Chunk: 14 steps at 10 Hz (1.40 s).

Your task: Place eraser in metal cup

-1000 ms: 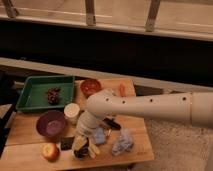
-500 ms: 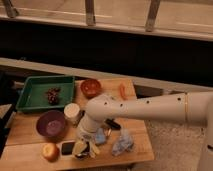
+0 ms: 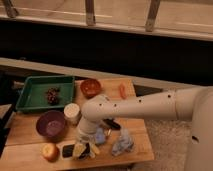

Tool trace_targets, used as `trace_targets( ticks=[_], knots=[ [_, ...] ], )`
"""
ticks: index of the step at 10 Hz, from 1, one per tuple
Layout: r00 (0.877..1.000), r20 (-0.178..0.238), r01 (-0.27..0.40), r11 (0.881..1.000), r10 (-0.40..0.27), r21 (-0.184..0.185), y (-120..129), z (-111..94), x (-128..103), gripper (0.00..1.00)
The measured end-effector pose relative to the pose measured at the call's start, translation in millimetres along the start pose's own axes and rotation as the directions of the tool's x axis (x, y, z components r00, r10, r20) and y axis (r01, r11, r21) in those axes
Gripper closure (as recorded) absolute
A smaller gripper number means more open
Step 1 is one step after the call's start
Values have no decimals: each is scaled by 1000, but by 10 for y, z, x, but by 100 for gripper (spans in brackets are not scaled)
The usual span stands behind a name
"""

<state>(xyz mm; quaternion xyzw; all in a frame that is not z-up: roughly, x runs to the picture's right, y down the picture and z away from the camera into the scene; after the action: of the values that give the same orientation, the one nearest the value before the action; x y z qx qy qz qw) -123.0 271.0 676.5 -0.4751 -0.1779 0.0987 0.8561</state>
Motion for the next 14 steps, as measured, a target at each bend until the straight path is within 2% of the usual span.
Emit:
trace_targets(
  ticks=[4, 8, 10, 11, 12, 14],
  knots=[
    [999, -32, -28, 999, 29, 27, -81, -31, 109, 31],
    [998, -45, -36, 998, 38, 54, -140, -129, 135, 31],
    [997, -53, -45, 994, 50, 102, -210, -404, 96, 31],
    [996, -63, -59, 989, 68, 139, -299, -622, 99, 31],
    [995, -67, -64, 986, 76, 153, -348, -708, 108, 31],
    [987, -66, -123, 960, 144, 250, -679, -1156, 280, 31]
  ],
)
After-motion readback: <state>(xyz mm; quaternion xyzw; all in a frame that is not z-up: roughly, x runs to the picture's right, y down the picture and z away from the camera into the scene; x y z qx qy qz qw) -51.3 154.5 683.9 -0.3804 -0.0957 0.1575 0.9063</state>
